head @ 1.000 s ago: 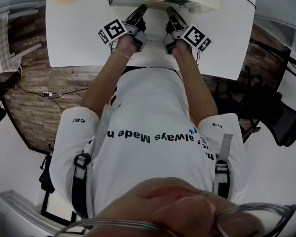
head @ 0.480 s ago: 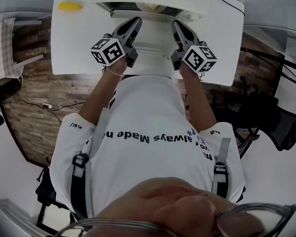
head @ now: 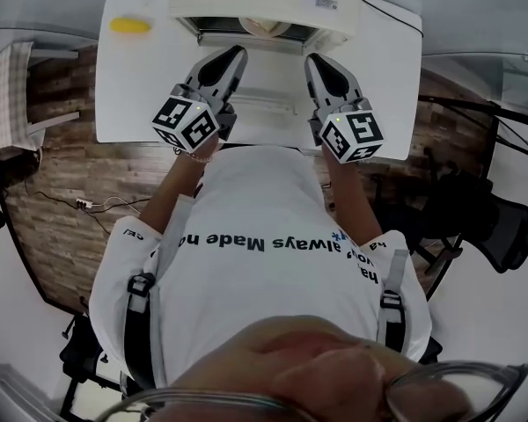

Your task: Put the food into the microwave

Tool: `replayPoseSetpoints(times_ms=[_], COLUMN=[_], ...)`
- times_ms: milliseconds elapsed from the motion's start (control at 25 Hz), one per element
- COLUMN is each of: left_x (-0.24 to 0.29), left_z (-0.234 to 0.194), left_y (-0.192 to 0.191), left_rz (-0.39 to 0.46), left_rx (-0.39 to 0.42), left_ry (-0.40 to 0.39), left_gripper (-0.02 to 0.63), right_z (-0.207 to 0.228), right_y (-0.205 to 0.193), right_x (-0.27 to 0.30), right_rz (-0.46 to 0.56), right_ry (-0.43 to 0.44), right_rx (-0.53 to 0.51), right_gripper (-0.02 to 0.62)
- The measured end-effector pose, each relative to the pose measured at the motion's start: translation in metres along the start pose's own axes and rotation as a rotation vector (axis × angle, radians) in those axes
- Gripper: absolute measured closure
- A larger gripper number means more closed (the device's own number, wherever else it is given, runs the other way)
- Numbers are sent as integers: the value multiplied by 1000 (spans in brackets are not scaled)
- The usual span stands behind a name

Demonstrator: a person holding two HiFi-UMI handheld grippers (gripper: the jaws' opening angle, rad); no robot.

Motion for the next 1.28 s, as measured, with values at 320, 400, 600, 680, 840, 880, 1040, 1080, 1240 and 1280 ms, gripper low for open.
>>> replayPoseSetpoints(times_ms=[320, 400, 600, 680, 840, 880, 1040, 1080, 1240, 1280], left_x=[-20, -24, -33, -34, -35, -36, -37, -37, -36, -36], left_z=[29, 39, 63, 68, 76, 78, 84, 84, 86, 87], left_y=[34, 42, 56, 59, 61, 62, 65, 65, 64, 64], left_rz=[59, 71, 75, 80, 88, 90, 100, 100, 100, 102], left_rx=[125, 160, 237, 242, 261, 268, 276, 275, 269, 269], left_ry=[35, 26, 3, -4, -10, -12, -18, -19, -23, -24], left_gripper=[575, 575, 575, 575, 575, 575, 575, 575, 575, 575], right_z=[-36, -42, -54, -58, -65, -66, -71, -71, -71, -71], right_y=[42, 49, 64, 70, 75, 76, 79, 79, 81, 81], right_x=[-28, -34, -47, -52, -58, -59, -61, -61, -62, -62], right_rz=[47, 60, 78, 90, 102, 104, 110, 109, 111, 112], right_ry=[-6, -4, 2, 10, 28, 28, 38, 37, 33, 32], right_rx=[-139, -149, -199, -215, -218, -221, -225, -229, -238, -238], right_gripper=[577, 577, 577, 577, 577, 577, 577, 577, 577, 577])
Point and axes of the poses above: the fingertips, and each gripper's own axes: x forward along the fingers, z to its right, y out of its top, the point moved 6 cm from there along -x, backward along the fingers, and after that the axes turned 1 degree about y, right-handed, at the moved point
